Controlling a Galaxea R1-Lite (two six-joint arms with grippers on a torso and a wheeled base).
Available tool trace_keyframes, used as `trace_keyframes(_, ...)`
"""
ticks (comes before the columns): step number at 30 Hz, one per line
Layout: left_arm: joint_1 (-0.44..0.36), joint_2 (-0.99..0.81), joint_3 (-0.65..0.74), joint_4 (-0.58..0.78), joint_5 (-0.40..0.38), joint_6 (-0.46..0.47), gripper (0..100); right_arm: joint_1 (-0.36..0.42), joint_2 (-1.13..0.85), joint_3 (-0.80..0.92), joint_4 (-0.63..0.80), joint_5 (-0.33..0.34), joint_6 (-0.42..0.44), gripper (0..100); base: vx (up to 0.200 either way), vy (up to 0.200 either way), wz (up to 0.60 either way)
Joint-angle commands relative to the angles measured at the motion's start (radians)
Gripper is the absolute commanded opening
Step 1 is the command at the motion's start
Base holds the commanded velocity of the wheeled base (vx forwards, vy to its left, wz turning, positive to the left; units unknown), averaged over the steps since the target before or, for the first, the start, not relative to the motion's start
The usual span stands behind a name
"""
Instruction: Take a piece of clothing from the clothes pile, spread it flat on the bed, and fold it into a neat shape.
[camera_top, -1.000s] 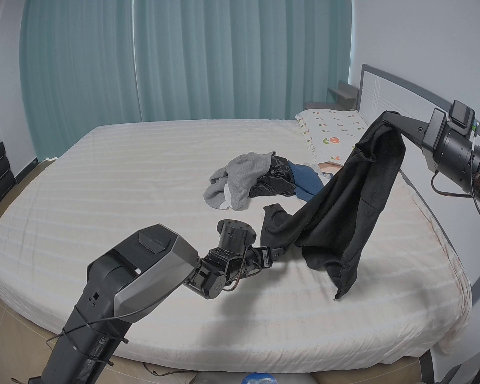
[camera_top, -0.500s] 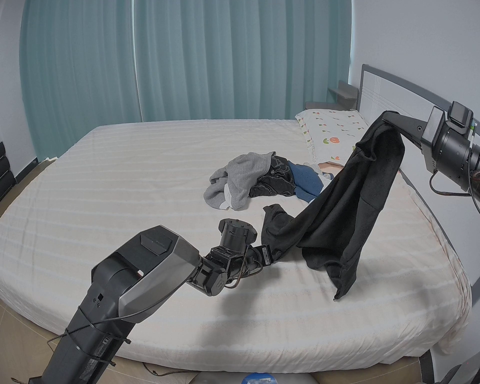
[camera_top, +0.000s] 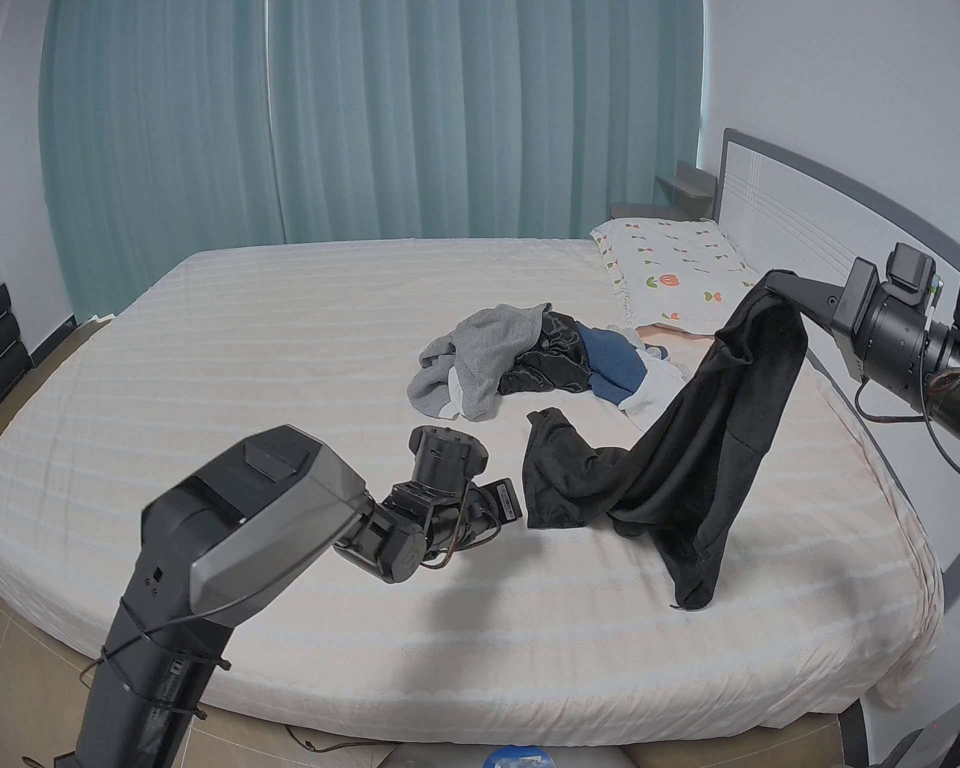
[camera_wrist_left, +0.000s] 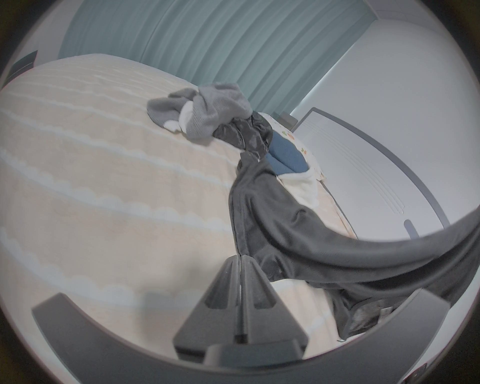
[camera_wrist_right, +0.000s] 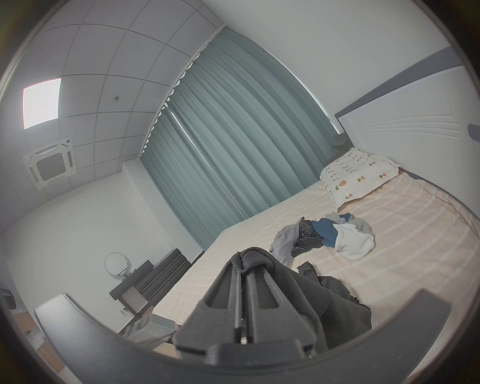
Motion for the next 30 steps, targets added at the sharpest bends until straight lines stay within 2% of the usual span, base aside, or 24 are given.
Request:
trace_keyframes(1,0.010,-0.158,0.099,0.005,-0.011,-0.005,0,-0.038,0.046,0.001,-0.024,0.004,0.055,0,0.000,0.000,0.00)
trace_keyframes(7,-0.008,-0.194,0.142,-0.009,-0.012,-0.005,0,-0.024,0.001,-0.066,-0.069,0.004,0.065,0,0.000,0.000,0.00)
trace_keyframes(10,-0.010,-0.226,0.142,-0.010,-0.012,-0.005,0,0.005,-0.015,-0.096,-0.061,0.021,0.065,0,0.000,0.000,0.00)
trace_keyframes(11,-0.016,-0.264,0.142,-0.007,-0.014,-0.004,0,0.040,-0.009,-0.108,-0.059,0.039,0.065,0,0.000,0.000,0.00)
trace_keyframes(17,-0.059,-0.370,0.191,0.001,-0.021,0.011,0,0.092,0.044,-0.128,-0.070,0.036,0.065,0,0.000,0.000,0.00)
trace_keyframes(18,-0.088,-0.427,0.247,0.002,-0.050,0.034,0,0.114,0.069,-0.155,-0.072,0.033,0.065,0,0.000,0.000,0.00)
trace_keyframes(22,-0.122,-0.474,0.321,0.004,-0.063,0.114,0,0.149,0.086,-0.226,-0.063,0.027,0.064,0,0.000,0.000,0.00)
trace_keyframes(23,-0.128,-0.476,0.327,0.004,-0.063,0.128,100,0.154,0.086,-0.243,-0.061,0.029,0.064,0,0.000,0.000,0.00)
trace_keyframes(30,-0.131,-0.473,0.329,0.053,-0.057,0.162,100,0.175,0.074,-0.301,-0.059,0.030,0.062,0,0.000,0.000,0.00)
